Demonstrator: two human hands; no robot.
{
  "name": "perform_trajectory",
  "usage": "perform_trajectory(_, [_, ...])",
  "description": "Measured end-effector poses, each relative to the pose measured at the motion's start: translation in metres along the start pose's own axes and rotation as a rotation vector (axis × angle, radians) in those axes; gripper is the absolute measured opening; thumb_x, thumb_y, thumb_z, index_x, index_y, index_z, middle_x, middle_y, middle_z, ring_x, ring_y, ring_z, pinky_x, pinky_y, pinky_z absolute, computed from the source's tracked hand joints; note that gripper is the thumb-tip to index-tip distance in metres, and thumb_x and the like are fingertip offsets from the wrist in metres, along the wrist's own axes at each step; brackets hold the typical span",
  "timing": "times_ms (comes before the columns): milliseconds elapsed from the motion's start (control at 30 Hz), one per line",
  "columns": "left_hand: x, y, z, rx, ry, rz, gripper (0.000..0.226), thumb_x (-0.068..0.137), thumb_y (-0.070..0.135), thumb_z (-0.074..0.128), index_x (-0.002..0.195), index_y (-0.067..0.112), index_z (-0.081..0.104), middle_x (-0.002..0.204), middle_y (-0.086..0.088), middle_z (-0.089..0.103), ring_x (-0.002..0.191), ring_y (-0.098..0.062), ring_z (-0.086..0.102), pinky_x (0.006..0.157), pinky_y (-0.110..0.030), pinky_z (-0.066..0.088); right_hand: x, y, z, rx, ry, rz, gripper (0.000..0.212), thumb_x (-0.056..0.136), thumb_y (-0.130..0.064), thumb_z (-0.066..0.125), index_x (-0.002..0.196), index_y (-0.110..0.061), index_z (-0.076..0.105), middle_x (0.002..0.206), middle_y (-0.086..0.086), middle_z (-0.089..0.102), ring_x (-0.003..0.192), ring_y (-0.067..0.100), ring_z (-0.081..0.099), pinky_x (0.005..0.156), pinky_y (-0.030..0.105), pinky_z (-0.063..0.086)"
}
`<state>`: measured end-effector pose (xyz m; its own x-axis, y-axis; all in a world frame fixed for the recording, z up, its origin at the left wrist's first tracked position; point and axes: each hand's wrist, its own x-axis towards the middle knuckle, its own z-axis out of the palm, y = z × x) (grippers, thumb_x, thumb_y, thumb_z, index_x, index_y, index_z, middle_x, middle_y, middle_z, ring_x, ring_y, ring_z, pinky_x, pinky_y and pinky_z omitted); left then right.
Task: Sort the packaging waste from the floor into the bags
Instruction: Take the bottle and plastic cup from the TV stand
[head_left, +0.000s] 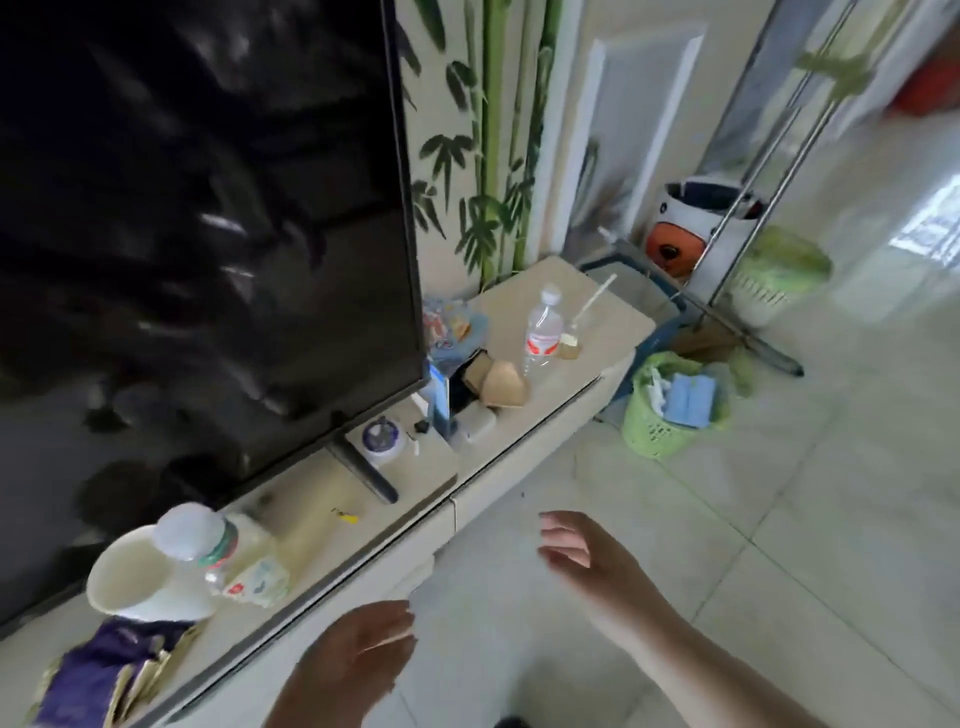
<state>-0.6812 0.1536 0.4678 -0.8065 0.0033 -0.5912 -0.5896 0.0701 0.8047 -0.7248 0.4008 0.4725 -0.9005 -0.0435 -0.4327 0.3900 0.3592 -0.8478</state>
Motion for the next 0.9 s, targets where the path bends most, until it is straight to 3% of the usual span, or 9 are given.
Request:
perform_trajectory(67, [0.003, 0.037, 0.025, 0.010, -0.014, -0.002, 0.022, 0.079, 0.000, 0.069, 0.090, 0.019, 0.068, 0.094, -0.001, 0.075, 0.066, 0.003, 0.066, 0.061, -0.025, 0.047, -0.004, -0.013, -0.048, 0.047, 0.091, 0.061, 0.028, 0.089, -0.010, 0.057, 0.107, -0.030, 0.049, 0.112, 0.003, 0.059, 0.096, 0.008, 0.058, 0.069, 0.006, 0.041])
perform_trajectory(233, [0.039, 0.125, 0.078, 0.025, 0.005, 0.005, 0.019, 0.083, 0.005, 0.066, 0.093, 0.021, 0.068, 0.089, 0.008, 0.074, 0.087, -0.011, 0.063, 0.078, -0.030, 0.046, 0.028, -0.028, -0.138, 0.061, 0.186, 0.162, 0.035, 0.088, -0.010, 0.060, 0.120, -0.020, 0.050, 0.114, 0.007, 0.058, 0.099, 0.015, 0.057, 0.068, 0.012, 0.042])
perform_trajectory(433, [0.119, 0.173, 0.143, 0.006, 0.020, -0.020, 0.020, 0.081, 0.010, 0.069, 0.095, 0.024, 0.066, 0.099, 0.006, 0.070, 0.098, -0.015, 0.062, 0.083, -0.031, 0.046, 0.107, -0.030, -0.205, 0.099, 0.206, 0.205, 0.042, 0.084, -0.014, 0.066, 0.117, -0.031, 0.045, 0.124, 0.000, 0.050, 0.109, 0.013, 0.055, 0.071, 0.023, 0.044])
perform_trajectory(533, [0.152, 0.175, 0.161, 0.052, 0.051, -0.023, 0.030, 0.069, 0.029, 0.074, 0.097, 0.033, 0.064, 0.105, 0.010, 0.068, 0.103, -0.012, 0.061, 0.093, -0.036, 0.047, 0.147, -0.028, -0.224, 0.082, 0.183, 0.212, 0.054, 0.081, -0.018, 0.070, 0.125, -0.032, 0.042, 0.133, -0.004, 0.044, 0.113, 0.010, 0.050, 0.077, 0.026, 0.044])
perform_trajectory(633, [0.191, 0.182, 0.178, 0.032, 0.122, 0.023, 0.037, 0.077, 0.023, 0.075, 0.105, 0.037, 0.056, 0.114, 0.013, 0.059, 0.110, -0.009, 0.056, 0.097, -0.034, 0.045, 0.195, -0.027, -0.238, -0.043, 0.125, 0.205, 0.067, 0.079, -0.025, 0.071, 0.136, -0.030, 0.036, 0.142, -0.006, 0.038, 0.117, 0.004, 0.043, 0.085, 0.028, 0.045])
perform_trajectory(767, [0.259, 0.194, 0.192, 0.064, 0.213, 0.053, 0.068, 0.072, 0.032, 0.078, 0.129, 0.028, 0.043, 0.131, 0.009, 0.048, 0.123, -0.009, 0.047, 0.092, -0.025, 0.042, 0.272, -0.032, -0.257, -0.249, 0.086, 0.166, 0.080, 0.080, -0.029, 0.069, 0.145, -0.024, 0.022, 0.147, -0.001, 0.029, 0.132, 0.010, 0.033, 0.100, 0.024, 0.029])
perform_trajectory(900, [0.312, 0.207, 0.217, 0.074, 0.238, 0.033, 0.089, 0.063, 0.033, 0.083, 0.137, 0.030, 0.033, 0.134, 0.009, 0.035, 0.122, -0.007, 0.038, 0.097, -0.030, 0.040, 0.346, -0.026, -0.270, -0.507, 0.001, 0.101, 0.099, 0.078, -0.034, 0.071, 0.149, -0.022, 0.003, 0.157, 0.003, 0.004, 0.144, 0.017, 0.008, 0.112, 0.032, 0.015])
